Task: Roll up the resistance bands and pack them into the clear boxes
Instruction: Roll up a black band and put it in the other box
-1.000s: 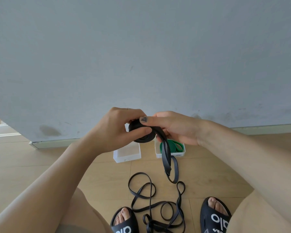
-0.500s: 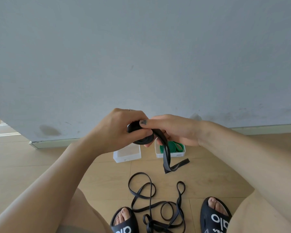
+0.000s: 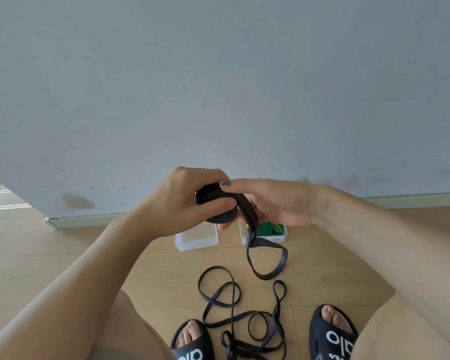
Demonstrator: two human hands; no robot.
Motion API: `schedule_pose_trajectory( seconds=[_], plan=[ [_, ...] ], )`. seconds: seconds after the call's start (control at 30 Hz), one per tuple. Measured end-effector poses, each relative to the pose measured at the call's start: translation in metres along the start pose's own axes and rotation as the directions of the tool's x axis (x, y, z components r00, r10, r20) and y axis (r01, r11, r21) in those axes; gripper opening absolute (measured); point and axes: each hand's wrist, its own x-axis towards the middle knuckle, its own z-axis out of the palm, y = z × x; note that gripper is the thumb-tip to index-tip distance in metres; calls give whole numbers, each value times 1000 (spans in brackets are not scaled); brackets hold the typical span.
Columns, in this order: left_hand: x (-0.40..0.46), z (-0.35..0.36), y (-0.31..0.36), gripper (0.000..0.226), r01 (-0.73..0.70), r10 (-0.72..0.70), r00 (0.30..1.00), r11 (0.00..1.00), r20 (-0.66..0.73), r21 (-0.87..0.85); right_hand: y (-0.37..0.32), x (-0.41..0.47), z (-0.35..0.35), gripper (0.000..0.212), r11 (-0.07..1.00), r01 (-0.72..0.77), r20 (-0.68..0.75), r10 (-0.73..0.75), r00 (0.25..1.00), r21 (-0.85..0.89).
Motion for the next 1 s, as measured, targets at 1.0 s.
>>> schedule_pose_trajectory(
  seconds=[1.0],
  plan=[
    [1, -1, 6, 13, 89, -97, 992, 991, 82, 104, 4, 5, 2, 40, 999, -1, -124, -3, 992, -34]
  ],
)
